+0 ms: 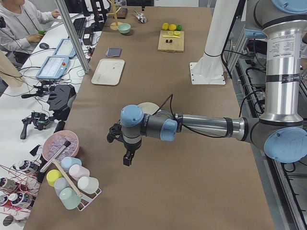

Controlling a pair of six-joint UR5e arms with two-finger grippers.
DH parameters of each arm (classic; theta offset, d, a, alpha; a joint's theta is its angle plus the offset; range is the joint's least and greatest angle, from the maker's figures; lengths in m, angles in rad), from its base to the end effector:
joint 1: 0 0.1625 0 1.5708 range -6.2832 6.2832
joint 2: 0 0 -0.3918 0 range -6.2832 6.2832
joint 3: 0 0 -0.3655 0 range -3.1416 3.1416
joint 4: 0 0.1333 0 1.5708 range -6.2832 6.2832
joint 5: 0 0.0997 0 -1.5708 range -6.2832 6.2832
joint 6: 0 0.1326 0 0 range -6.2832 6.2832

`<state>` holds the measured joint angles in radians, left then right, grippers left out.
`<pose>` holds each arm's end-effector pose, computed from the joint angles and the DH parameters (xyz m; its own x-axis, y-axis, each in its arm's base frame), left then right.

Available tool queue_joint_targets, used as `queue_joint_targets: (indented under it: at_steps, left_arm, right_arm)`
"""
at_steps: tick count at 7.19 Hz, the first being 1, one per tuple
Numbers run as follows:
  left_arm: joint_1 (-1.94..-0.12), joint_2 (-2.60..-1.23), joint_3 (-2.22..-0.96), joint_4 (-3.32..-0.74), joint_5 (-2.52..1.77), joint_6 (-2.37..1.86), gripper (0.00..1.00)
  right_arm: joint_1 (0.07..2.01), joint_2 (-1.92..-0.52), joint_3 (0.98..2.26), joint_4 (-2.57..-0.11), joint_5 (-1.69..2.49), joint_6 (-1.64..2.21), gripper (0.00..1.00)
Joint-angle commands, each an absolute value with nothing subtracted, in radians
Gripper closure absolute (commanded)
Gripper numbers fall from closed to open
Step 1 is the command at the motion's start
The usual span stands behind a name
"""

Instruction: Place red cherry on plate

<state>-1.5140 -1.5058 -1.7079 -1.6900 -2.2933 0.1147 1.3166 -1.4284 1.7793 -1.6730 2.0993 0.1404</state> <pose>-0.0197 -0.4578 0.6058 0.7306 0.2792 -0.6232 -0.1403 0.9545 0.2632 -0.0674 -0.5235 0.5111 0.8308 -0.2027 0.5184 0.1287 0.9761 0.1753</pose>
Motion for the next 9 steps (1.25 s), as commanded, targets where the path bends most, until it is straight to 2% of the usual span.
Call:
queue_joint_targets:
  at_steps: [1,3,5,8,9]
  left_arm:
    - [-1.516,-1.532,-1.756,-1.619,-2.301,0.103,0.02]
    - [-1.503,-1.67,-1.831,-1.464,-2.432,-0.077,0.02]
    - [-1.299,-1.681,-1.804,-1.686,-2.516,-0.386,0.02]
    - [-0.986,-1.67,-1.509,-2.36,-2.302,-0.798,0.02]
    - [-0.951,-1.672,-1.418,-2.482,-2.26,-0.814,0.02]
  right_arm:
    - [1.316,-1.434,1.77,-1.672,2.105,0.155,0.0]
    - [1.316,-1.433,1.79,-1.671,2.147,0.158,0.0]
    - [1.315,-1.428,1.795,-1.667,2.148,0.156,0.0]
    - [1.316,-1.424,1.795,-1.666,2.148,0.156,0.0]
    - [1.315,-1.424,1.795,-1.666,2.146,0.155,0.0]
